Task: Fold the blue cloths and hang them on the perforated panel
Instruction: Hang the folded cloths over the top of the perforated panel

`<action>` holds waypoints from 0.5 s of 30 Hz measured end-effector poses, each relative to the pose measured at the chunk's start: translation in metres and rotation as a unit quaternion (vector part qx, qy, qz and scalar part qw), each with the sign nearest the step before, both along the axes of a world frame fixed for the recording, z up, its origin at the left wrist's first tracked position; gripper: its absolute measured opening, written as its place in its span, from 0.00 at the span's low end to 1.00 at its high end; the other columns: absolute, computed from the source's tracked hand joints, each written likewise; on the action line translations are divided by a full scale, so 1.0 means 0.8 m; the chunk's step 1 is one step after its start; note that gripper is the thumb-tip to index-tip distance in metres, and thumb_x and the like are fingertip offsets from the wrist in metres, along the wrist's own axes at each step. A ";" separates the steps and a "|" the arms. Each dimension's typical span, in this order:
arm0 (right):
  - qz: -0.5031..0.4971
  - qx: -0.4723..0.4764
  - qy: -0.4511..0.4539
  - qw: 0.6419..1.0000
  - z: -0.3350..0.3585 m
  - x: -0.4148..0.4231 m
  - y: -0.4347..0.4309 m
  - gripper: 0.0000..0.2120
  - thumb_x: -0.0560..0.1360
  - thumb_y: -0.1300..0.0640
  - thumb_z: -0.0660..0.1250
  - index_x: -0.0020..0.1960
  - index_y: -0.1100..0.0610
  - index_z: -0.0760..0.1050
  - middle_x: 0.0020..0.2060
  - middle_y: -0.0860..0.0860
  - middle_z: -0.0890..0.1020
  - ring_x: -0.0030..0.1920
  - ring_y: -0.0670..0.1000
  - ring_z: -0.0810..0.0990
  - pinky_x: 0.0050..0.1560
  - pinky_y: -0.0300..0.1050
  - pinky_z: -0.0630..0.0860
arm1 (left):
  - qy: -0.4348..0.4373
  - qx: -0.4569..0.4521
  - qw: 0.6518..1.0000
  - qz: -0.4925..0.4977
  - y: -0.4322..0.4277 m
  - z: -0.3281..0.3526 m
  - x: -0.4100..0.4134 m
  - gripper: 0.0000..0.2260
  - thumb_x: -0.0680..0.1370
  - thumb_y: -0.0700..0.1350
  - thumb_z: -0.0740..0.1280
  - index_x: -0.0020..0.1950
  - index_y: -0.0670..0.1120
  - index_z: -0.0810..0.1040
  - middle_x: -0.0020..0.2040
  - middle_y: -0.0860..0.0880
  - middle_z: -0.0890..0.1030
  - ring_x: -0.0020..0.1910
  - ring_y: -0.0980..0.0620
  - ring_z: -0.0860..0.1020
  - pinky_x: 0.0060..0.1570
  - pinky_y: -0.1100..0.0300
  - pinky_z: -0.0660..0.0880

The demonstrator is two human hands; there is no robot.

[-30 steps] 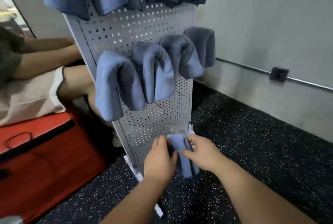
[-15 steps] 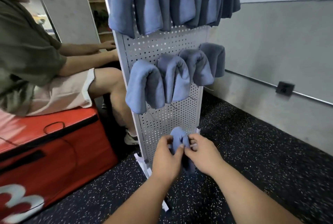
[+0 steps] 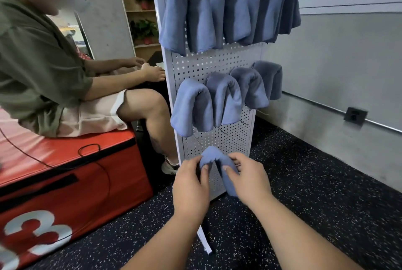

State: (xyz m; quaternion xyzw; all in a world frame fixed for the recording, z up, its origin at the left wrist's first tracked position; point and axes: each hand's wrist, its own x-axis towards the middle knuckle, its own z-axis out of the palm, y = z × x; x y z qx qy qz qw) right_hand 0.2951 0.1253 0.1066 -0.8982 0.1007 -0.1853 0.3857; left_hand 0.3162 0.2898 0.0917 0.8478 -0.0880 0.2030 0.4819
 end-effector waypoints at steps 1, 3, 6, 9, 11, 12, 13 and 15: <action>-0.004 0.000 -0.013 1.000 0.004 -0.001 0.001 0.09 0.80 0.52 0.73 0.58 0.41 0.81 0.45 0.40 0.84 0.46 0.46 0.83 0.48 0.50 0.83 | -0.021 0.010 1.000 0.011 0.002 0.005 -0.001 0.09 0.84 0.50 0.69 0.64 0.52 0.82 0.54 0.57 0.82 0.55 0.53 0.80 0.58 0.51 0.78; -0.010 0.003 -0.041 0.999 0.011 -0.002 0.005 0.09 0.80 0.52 0.73 0.58 0.41 0.81 0.45 0.39 0.84 0.46 0.45 0.83 0.47 0.50 0.83 | -0.049 0.029 0.998 0.030 0.007 0.013 0.001 0.10 0.84 0.49 0.69 0.65 0.51 0.82 0.55 0.56 0.81 0.56 0.52 0.78 0.58 0.51 0.77; -0.024 -0.003 -0.072 0.997 0.018 0.004 0.015 0.10 0.80 0.53 0.73 0.59 0.42 0.82 0.45 0.38 0.83 0.46 0.45 0.82 0.45 0.50 0.83 | -0.073 0.041 0.995 0.060 0.010 0.017 0.007 0.11 0.84 0.47 0.70 0.66 0.51 0.82 0.56 0.55 0.81 0.57 0.51 0.77 0.59 0.50 0.76; -0.029 0.010 -0.092 0.995 0.020 0.018 0.026 0.11 0.80 0.53 0.73 0.60 0.42 0.82 0.48 0.40 0.85 0.48 0.47 0.83 0.47 0.51 0.83 | -0.080 0.022 0.993 0.087 0.007 0.018 0.015 0.12 0.84 0.47 0.70 0.67 0.50 0.82 0.57 0.55 0.80 0.58 0.51 0.77 0.60 0.50 0.76; -0.033 0.015 -0.102 0.994 0.017 0.030 0.033 0.11 0.80 0.53 0.73 0.61 0.43 0.83 0.49 0.41 0.86 0.48 0.49 0.83 0.48 0.50 0.82 | -0.086 0.005 0.991 0.101 0.004 0.017 0.019 0.11 0.84 0.47 0.69 0.66 0.51 0.82 0.56 0.56 0.80 0.57 0.52 0.77 0.60 0.51 0.76; -0.036 0.019 -0.106 0.994 0.016 0.036 0.036 0.12 0.80 0.53 0.73 0.61 0.43 0.83 0.49 0.42 0.86 0.48 0.49 0.83 0.48 0.49 0.81 | -0.085 -0.007 0.991 0.107 0.002 0.017 0.021 0.11 0.84 0.47 0.69 0.66 0.51 0.83 0.56 0.56 0.80 0.57 0.53 0.77 0.60 0.51 0.76; -0.039 0.022 -0.107 0.993 0.014 0.042 0.039 0.12 0.80 0.54 0.73 0.61 0.43 0.83 0.49 0.42 0.86 0.48 0.50 0.83 0.48 0.49 0.81 | -0.081 -0.020 0.990 0.114 0.000 0.016 0.024 0.11 0.84 0.47 0.69 0.66 0.51 0.83 0.56 0.56 0.80 0.57 0.53 0.78 0.60 0.51 0.76; -0.043 0.022 -0.107 0.993 0.008 0.054 0.045 0.12 0.80 0.54 0.72 0.61 0.42 0.83 0.49 0.42 0.87 0.48 0.51 0.83 0.47 0.51 0.81 | -0.069 -0.048 0.989 0.126 -0.003 0.011 0.030 0.12 0.84 0.47 0.70 0.66 0.50 0.83 0.57 0.56 0.80 0.57 0.53 0.79 0.60 0.51 0.77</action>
